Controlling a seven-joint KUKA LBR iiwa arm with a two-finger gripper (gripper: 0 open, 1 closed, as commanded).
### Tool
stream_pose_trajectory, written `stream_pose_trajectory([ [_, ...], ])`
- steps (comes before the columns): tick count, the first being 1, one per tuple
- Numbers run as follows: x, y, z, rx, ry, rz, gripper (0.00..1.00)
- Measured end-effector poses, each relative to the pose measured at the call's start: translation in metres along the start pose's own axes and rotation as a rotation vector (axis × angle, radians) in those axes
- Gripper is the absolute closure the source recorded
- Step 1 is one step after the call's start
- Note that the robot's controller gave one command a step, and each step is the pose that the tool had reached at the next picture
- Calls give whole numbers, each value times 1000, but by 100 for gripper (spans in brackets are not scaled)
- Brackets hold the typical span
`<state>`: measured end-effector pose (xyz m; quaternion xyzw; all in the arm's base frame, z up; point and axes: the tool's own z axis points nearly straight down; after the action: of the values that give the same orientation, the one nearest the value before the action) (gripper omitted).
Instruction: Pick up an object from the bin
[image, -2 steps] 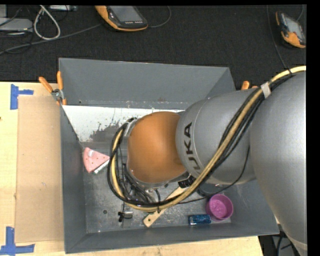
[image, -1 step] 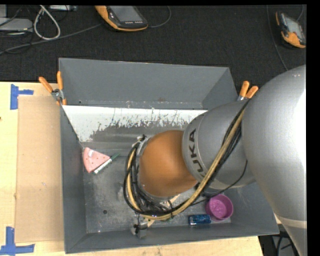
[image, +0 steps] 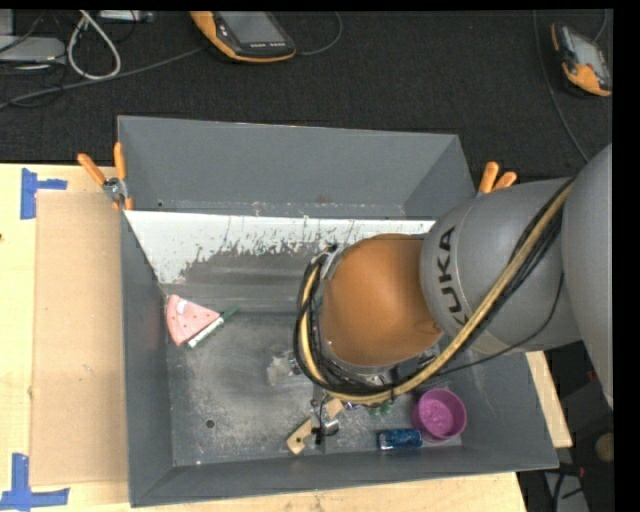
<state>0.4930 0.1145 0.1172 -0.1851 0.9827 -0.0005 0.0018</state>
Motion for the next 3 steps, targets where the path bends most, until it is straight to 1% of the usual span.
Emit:
stream_pose_trajectory([
  [1, 15, -56, 19, 0, -4, -206, 0],
  [2, 18, -38, 48, -4, -7, -312, 0],
  [3, -21, -28, 48, -4, -6, -558, 100],
])
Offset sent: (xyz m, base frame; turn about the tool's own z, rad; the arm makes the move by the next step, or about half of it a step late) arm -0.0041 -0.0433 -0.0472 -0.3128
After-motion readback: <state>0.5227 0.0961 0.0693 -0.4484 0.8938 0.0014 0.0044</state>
